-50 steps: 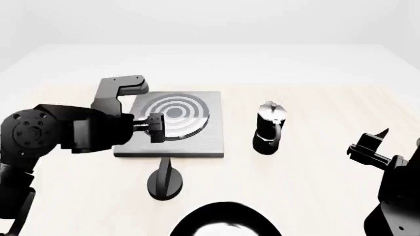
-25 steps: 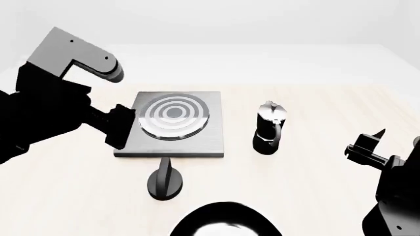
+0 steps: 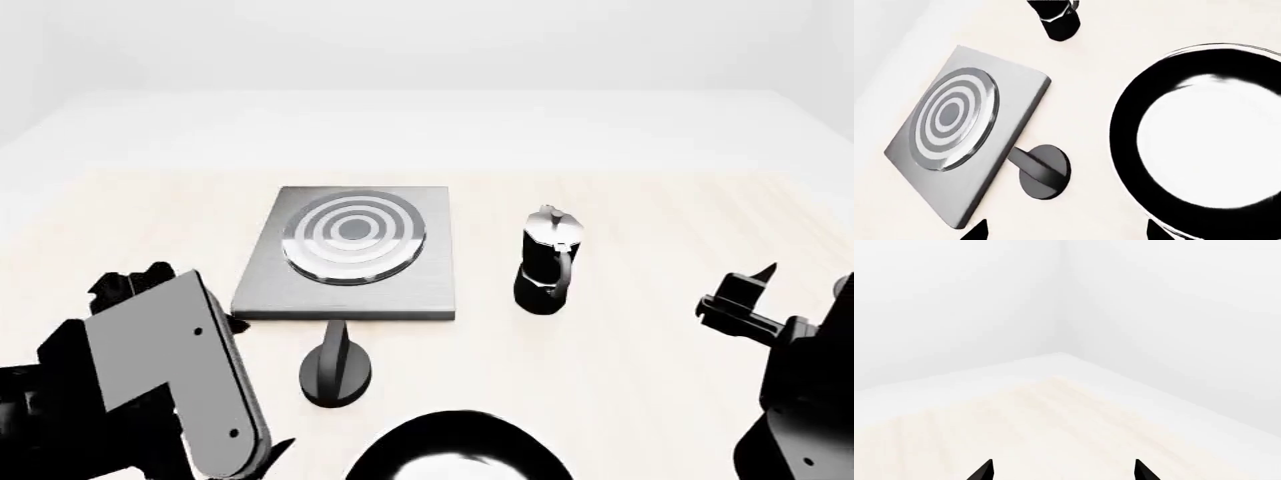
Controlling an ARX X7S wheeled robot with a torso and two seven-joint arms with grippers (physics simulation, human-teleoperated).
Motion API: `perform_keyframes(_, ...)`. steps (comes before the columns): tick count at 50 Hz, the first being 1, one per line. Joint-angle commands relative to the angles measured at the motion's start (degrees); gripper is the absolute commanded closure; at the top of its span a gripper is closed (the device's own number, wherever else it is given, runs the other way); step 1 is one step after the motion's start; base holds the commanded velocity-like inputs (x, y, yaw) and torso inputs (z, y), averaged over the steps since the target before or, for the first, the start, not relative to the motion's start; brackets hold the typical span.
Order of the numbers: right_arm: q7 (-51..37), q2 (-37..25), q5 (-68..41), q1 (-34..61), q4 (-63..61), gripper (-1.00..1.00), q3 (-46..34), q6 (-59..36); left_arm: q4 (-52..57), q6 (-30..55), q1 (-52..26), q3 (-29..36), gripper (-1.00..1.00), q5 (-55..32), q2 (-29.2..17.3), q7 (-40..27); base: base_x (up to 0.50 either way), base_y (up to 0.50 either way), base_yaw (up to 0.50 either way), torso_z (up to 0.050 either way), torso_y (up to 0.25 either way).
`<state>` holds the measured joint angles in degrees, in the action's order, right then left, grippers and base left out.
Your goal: Turn on the stove and put the frying pan on it.
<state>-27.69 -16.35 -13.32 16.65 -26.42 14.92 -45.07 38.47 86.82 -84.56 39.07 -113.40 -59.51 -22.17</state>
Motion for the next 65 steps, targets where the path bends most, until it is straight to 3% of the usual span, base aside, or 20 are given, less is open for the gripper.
perform_keyframes(1, -0.19, -0.12, -0.02, 0.03, 0.17, -1.0, -0.45, -0.01, 5.98, -1.1, -0.8, 2.93, -1.0, -4.15, -3.68, 1.62, 0.0, 0.0, 0.0, 0.0, 0.0)
perform_keyframes(13, -0.47, -0.21, -0.17, -0.04, 0.25, -1.0, -0.48, -0.07, 10.49, -2.72, 1.95, 5.61, -1.0, -6.12, -6.58, 0.1, 0.0, 0.0, 0.0, 0.0, 0.0)
perform_keyframes(41, -1.35, -0.46, -0.6, 0.43, 0.26, -1.0, -0.59, -1.34, 10.23, -3.33, 3.79, 8.52, -1.0, -4.31, -6.44, -0.7, 0.0, 0.0, 0.0, 0.0, 0.0)
perform_keyframes(48, -1.67, -0.48, -0.56, 0.31, -0.16, -1.0, -0.68, -1.42, 11.47, -3.56, 5.79, 7.91, -1.0, -2.65, -6.07, 1.82, 0.0, 0.0, 0.0, 0.0, 0.0)
perform_keyframes(58, -1.7, -0.56, -0.53, 0.33, 0.15, -1.0, -1.15, -0.91, 11.45, -2.42, 12.44, 7.03, -1.0, 7.45, -4.8, 7.96, 0.0, 0.0, 0.0, 0.0, 0.0)
perform_keyframes(65, -1.77, -0.62, -0.62, 0.3, 0.13, -1.0, -1.26, -0.84, 11.43, -2.28, 13.22, 7.46, -1.0, 8.91, -5.54, 8.59, 0.0, 0.0, 0.0, 0.0, 0.0)
